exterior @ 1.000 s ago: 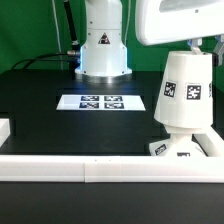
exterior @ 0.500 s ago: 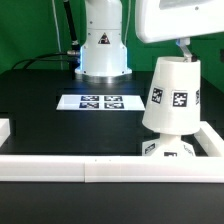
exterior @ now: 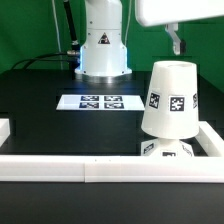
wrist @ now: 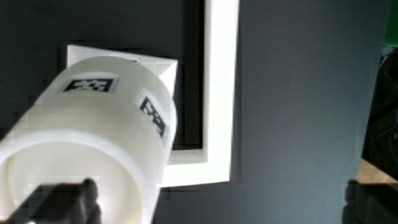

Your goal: Assemble lamp

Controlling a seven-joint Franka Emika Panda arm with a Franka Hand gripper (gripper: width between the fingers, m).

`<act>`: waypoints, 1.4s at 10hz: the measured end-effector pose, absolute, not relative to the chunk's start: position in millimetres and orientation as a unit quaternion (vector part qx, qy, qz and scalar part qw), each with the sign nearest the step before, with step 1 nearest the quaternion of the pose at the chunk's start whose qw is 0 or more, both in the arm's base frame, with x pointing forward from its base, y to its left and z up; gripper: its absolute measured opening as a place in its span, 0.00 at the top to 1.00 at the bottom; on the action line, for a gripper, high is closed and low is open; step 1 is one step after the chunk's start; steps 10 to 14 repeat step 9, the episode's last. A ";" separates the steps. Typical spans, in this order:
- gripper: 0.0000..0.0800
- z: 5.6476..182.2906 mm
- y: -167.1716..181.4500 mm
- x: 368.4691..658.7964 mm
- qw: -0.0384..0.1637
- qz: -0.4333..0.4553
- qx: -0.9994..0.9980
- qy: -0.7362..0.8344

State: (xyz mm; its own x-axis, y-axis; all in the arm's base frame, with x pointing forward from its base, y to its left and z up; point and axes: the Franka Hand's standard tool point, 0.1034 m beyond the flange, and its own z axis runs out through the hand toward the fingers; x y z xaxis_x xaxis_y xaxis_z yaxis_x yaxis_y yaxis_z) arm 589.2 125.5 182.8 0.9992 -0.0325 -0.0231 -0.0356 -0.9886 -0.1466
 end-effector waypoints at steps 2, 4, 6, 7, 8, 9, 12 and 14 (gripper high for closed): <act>0.13 187.8 133.5 587.0 0.069 0.005 -0.997 0.039; 0.13 185.9 131.7 587.1 0.069 0.006 -0.997 0.039; 0.13 185.3 131.8 586.9 0.069 0.006 -0.997 0.038; 0.13 184.9 131.8 586.8 0.069 0.007 -0.997 0.038; 0.13 184.5 131.8 586.7 0.069 0.007 -0.997 0.038; 0.13 184.1 131.7 586.6 0.069 0.007 -0.997 0.039; 0.13 184.1 131.7 586.6 0.069 0.007 -0.997 0.039; 0.13 184.1 131.7 586.6 0.069 0.007 -0.997 0.039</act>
Offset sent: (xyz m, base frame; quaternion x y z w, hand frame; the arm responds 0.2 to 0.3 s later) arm 0.0000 0.0000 0.0000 0.0000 0.0000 0.0000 1.0000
